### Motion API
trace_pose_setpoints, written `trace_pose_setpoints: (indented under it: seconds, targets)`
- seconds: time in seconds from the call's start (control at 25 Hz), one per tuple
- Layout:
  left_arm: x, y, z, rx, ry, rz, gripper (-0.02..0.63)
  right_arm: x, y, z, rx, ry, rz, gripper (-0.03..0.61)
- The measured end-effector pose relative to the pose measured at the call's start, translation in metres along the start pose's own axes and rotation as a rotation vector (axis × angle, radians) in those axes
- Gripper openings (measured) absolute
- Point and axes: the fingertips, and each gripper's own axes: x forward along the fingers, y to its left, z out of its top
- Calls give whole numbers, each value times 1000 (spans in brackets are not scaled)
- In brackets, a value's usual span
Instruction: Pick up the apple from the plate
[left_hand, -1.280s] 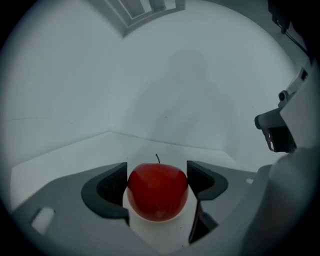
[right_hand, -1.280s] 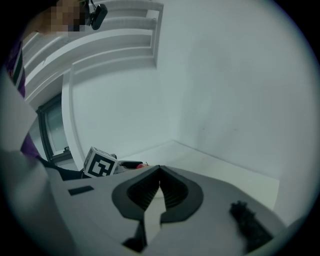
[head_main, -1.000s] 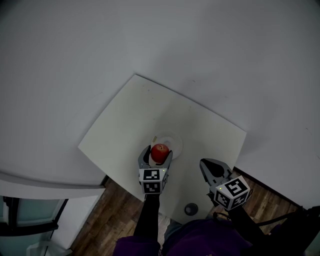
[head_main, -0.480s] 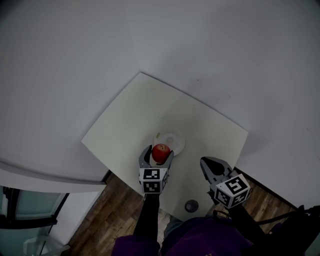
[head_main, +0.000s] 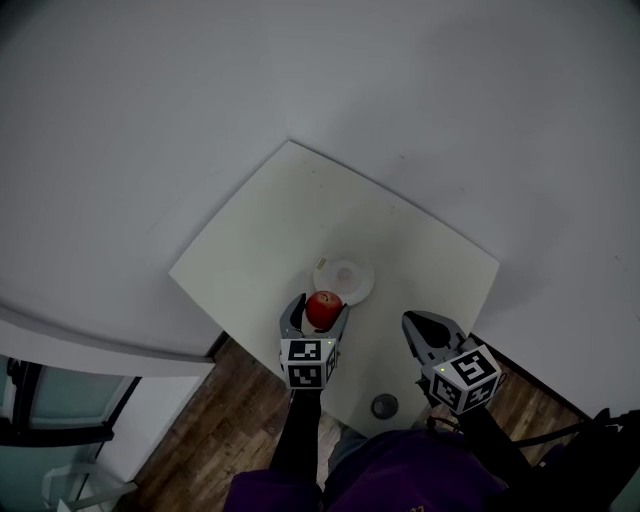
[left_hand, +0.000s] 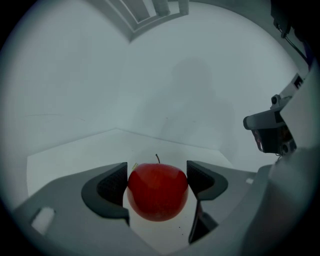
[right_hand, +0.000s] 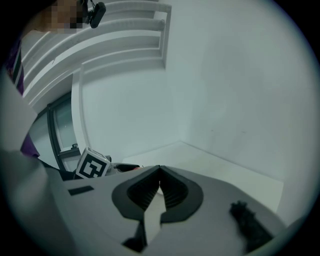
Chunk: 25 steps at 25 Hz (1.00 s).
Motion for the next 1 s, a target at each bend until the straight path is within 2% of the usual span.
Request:
trace_pose_setpoints:
  seconds: [1.0]
  targets:
    - [-32, 3, -48, -80, 51, 41, 379, 2, 16, -1, -28, 15, 27, 11]
